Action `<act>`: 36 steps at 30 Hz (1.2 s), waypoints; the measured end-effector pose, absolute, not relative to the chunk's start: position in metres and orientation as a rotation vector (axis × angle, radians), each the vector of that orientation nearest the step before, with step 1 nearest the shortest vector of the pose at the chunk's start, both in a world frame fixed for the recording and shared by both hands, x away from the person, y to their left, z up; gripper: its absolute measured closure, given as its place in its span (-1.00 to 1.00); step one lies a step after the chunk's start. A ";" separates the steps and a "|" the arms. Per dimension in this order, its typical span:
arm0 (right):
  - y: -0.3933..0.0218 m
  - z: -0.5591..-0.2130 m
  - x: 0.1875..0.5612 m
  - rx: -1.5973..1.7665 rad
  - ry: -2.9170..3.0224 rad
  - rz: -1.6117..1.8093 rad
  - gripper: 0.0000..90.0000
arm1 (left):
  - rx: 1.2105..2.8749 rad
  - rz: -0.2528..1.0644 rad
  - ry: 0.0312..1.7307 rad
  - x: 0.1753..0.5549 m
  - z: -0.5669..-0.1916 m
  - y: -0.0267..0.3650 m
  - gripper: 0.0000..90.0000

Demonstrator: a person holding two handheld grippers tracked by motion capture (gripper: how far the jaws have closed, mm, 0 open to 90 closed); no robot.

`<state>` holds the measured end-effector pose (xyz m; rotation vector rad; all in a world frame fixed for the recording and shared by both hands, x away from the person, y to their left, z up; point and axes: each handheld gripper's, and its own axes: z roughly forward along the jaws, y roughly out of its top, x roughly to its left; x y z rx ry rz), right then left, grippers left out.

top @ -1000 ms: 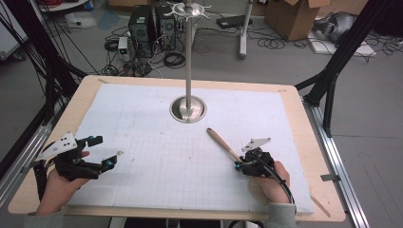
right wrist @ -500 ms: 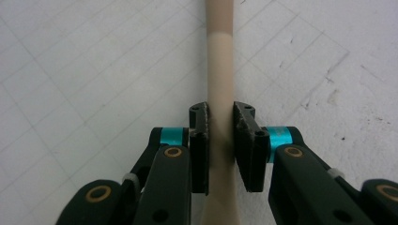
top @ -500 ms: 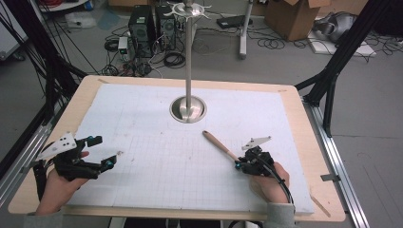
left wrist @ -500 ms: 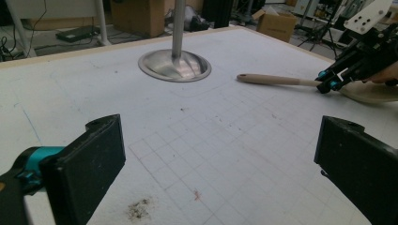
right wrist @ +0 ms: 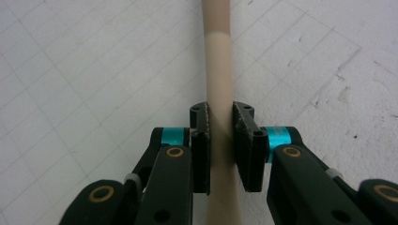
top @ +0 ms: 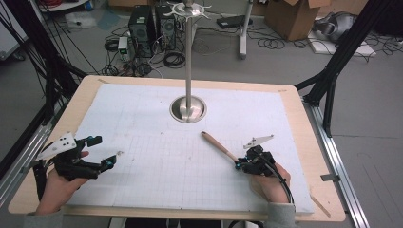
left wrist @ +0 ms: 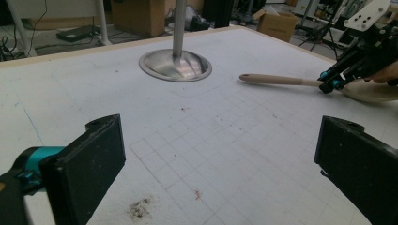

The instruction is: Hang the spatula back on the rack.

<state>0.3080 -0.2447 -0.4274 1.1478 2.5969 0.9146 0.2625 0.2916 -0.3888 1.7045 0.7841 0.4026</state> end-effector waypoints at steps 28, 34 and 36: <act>-0.262 -0.386 0.306 1.072 2.481 1.219 0.75 | 1.698 0.398 0.776 0.262 -0.387 0.291 -0.94; -0.262 -0.365 0.312 1.066 2.472 1.220 0.75 | 1.694 0.397 0.778 0.262 -0.387 0.291 -0.94; -0.262 -0.360 0.314 1.056 2.458 1.239 0.75 | 1.693 0.397 0.778 0.262 -0.387 0.291 -0.94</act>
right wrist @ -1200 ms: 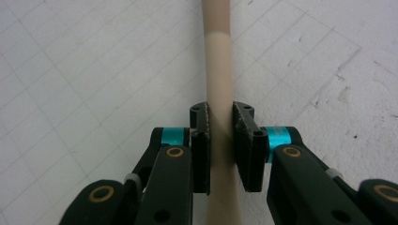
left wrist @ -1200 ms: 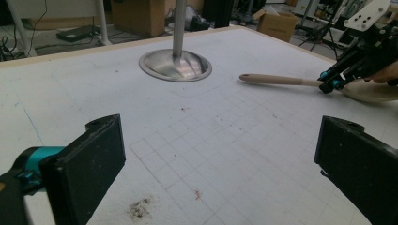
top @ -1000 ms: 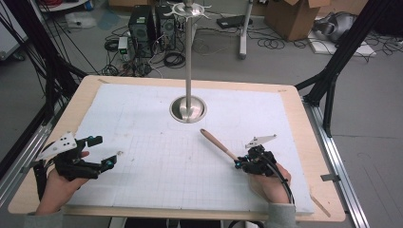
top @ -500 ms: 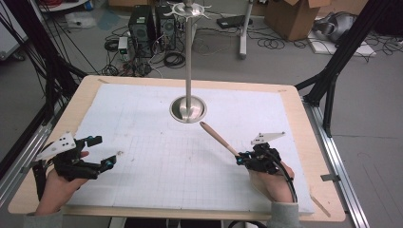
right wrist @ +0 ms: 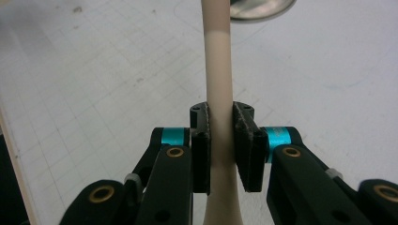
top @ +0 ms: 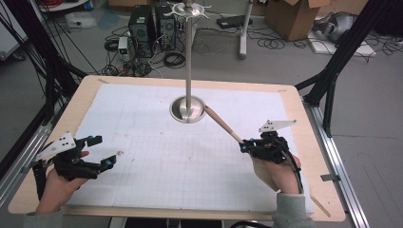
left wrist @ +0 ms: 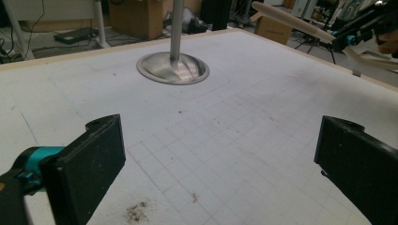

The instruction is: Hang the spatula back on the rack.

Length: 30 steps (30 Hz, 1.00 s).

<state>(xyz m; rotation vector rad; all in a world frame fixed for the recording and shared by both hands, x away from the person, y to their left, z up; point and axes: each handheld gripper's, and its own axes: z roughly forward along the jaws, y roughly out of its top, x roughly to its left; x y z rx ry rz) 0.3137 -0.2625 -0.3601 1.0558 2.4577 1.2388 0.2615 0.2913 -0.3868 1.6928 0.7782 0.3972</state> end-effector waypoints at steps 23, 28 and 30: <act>-0.259 -0.310 0.324 1.010 2.346 1.275 0.75 | 1.689 0.397 0.780 0.262 -0.387 0.294 -0.94; -0.257 -0.301 0.325 1.003 2.336 1.278 0.75 | 1.684 0.394 0.785 0.262 -0.387 0.294 -0.94; -0.257 -0.297 0.325 1.002 2.328 1.288 0.75 | 1.684 0.396 0.782 0.262 -0.387 0.295 -0.94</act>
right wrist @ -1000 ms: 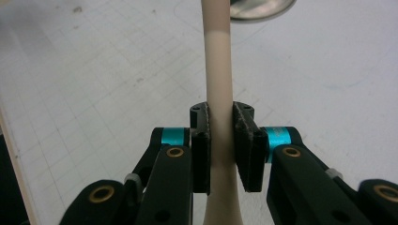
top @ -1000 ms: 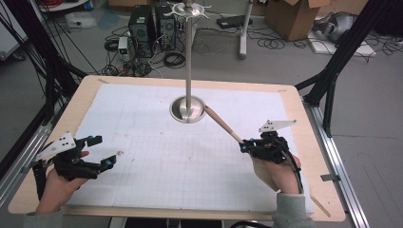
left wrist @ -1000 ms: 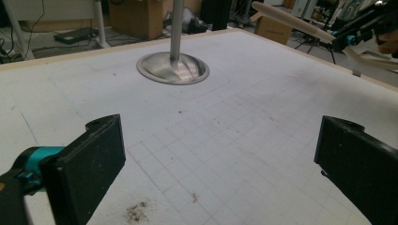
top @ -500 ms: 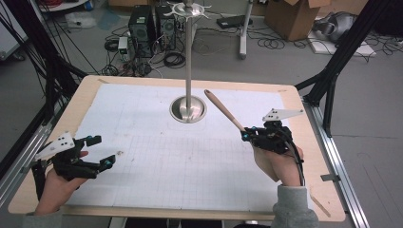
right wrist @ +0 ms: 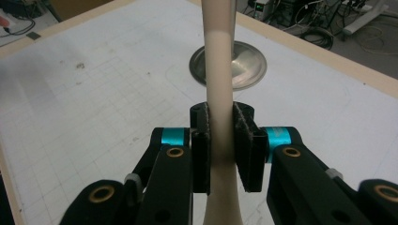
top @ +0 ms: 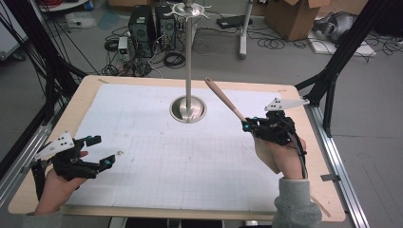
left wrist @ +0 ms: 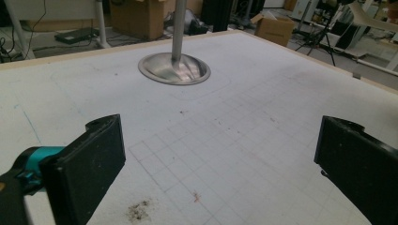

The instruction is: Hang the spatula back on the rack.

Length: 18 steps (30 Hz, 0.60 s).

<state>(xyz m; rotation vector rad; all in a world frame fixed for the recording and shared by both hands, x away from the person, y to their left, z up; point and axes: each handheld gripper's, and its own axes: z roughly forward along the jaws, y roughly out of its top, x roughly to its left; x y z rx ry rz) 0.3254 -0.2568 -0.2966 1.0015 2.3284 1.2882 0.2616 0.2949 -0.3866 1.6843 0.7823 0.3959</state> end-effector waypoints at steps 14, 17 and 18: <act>-0.260 -0.279 0.336 0.999 2.283 1.349 0.75 | 1.675 0.398 0.790 0.261 -0.386 0.298 -0.94; -0.260 -0.276 0.339 0.990 2.277 1.369 0.75 | 1.673 0.398 0.790 0.261 -0.386 0.298 -0.94; -0.260 -0.276 0.339 0.990 2.277 1.369 0.75 | 1.674 0.400 0.790 0.261 -0.386 0.298 -0.94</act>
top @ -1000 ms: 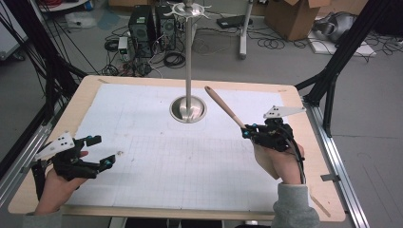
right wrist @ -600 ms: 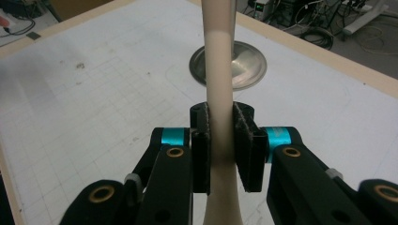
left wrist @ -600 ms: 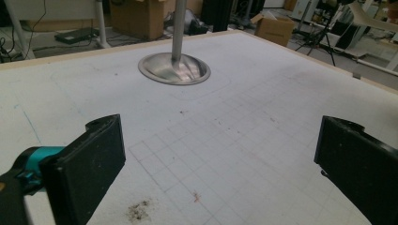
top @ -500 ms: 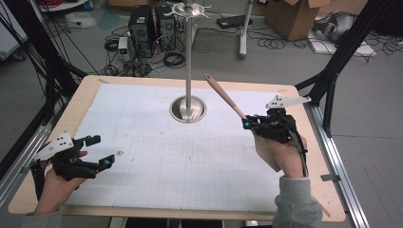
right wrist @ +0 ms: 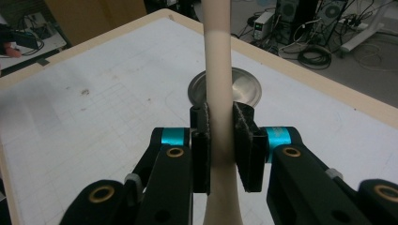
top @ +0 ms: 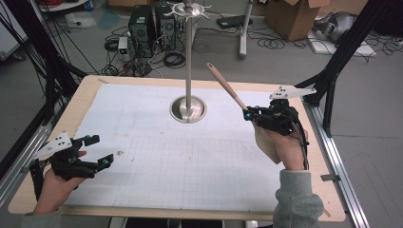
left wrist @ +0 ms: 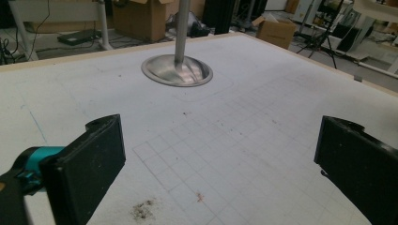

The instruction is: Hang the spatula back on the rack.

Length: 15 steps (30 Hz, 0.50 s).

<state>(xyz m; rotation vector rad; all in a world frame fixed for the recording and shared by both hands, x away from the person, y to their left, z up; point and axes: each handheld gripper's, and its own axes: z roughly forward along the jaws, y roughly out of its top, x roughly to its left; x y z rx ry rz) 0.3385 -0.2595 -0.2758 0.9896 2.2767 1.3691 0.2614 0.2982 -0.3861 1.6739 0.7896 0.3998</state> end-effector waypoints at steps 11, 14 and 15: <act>-0.258 -0.263 0.343 0.946 2.209 1.416 0.75 | 1.656 0.408 0.798 0.261 -0.385 0.303 -0.94; -0.256 -0.258 0.346 0.944 2.206 1.402 0.75 | 1.658 0.407 0.798 0.262 -0.386 0.304 -0.94; -0.256 -0.256 0.347 0.945 2.204 1.407 0.75 | 1.657 0.407 0.798 0.262 -0.386 0.305 -0.94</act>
